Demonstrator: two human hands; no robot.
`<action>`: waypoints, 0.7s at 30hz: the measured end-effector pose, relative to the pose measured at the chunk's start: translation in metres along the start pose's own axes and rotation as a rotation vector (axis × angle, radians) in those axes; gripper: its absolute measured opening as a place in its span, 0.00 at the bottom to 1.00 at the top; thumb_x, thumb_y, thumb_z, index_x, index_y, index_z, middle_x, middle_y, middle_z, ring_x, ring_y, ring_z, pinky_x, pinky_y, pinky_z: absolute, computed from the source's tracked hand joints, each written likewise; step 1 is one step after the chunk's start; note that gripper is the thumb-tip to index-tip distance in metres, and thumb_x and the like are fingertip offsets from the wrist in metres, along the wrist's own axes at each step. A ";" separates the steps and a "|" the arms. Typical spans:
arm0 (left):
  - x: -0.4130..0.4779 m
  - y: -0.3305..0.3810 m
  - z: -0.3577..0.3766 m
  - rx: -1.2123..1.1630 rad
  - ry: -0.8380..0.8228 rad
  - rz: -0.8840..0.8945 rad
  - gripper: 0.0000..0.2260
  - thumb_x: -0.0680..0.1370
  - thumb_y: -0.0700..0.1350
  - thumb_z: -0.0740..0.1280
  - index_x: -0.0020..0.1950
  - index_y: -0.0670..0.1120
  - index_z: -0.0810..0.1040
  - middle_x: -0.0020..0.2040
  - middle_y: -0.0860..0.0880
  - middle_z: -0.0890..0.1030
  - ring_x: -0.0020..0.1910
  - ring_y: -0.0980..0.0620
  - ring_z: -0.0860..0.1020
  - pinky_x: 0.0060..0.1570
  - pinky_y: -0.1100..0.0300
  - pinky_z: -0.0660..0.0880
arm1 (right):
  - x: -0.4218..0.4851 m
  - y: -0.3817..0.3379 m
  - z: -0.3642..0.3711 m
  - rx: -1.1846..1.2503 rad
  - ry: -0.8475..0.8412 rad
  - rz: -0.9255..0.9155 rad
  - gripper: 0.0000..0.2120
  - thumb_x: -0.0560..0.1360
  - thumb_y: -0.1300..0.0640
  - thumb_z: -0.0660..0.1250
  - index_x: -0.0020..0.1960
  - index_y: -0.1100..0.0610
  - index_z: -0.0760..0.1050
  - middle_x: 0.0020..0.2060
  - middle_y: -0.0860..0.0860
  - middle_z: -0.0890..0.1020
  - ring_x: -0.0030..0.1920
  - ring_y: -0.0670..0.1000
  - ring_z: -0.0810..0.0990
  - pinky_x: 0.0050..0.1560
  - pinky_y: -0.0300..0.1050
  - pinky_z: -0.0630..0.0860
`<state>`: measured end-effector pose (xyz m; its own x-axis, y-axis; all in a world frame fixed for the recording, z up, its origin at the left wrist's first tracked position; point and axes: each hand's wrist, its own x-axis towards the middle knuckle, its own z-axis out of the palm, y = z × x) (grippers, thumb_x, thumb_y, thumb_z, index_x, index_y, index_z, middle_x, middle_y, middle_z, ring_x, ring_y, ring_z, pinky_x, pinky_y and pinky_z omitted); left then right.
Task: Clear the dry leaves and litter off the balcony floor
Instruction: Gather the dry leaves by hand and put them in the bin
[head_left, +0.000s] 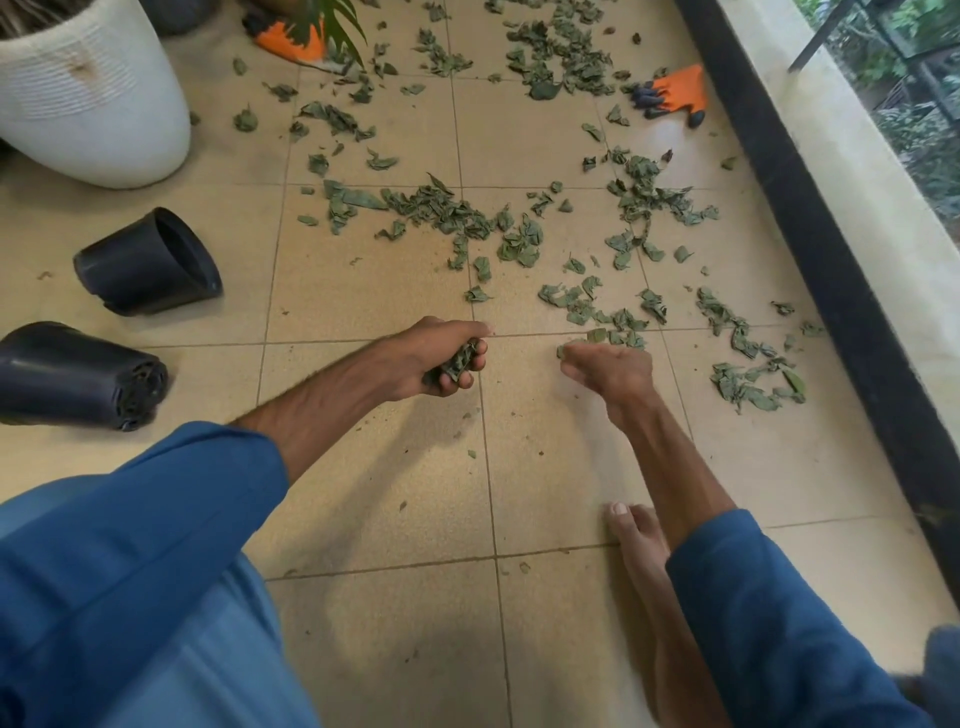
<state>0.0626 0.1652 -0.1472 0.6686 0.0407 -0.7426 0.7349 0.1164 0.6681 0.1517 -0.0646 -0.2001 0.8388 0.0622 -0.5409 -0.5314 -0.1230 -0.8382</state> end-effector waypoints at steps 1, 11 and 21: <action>0.001 -0.001 0.000 -0.031 -0.004 -0.016 0.11 0.83 0.51 0.66 0.42 0.50 0.75 0.36 0.51 0.78 0.28 0.55 0.72 0.21 0.66 0.64 | -0.008 -0.010 0.005 0.058 -0.057 -0.005 0.09 0.71 0.68 0.76 0.51 0.68 0.84 0.46 0.60 0.87 0.49 0.57 0.87 0.48 0.43 0.84; 0.003 0.005 0.006 -0.203 -0.029 -0.076 0.06 0.83 0.47 0.61 0.51 0.46 0.75 0.32 0.49 0.75 0.25 0.55 0.72 0.18 0.66 0.63 | -0.070 -0.055 0.076 -0.424 -0.392 -0.469 0.07 0.71 0.69 0.76 0.48 0.64 0.86 0.39 0.56 0.87 0.39 0.56 0.87 0.45 0.49 0.85; -0.002 -0.003 0.001 -0.165 0.122 -0.011 0.12 0.82 0.47 0.60 0.40 0.46 0.74 0.29 0.50 0.73 0.25 0.54 0.71 0.19 0.66 0.61 | -0.070 -0.038 0.106 -0.721 -0.215 -0.695 0.08 0.68 0.67 0.76 0.39 0.55 0.86 0.32 0.46 0.84 0.30 0.38 0.80 0.33 0.35 0.79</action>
<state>0.0596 0.1640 -0.1475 0.6346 0.1570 -0.7568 0.7069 0.2779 0.6504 0.1007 0.0407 -0.1375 0.8576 0.5142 -0.0124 0.3212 -0.5541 -0.7680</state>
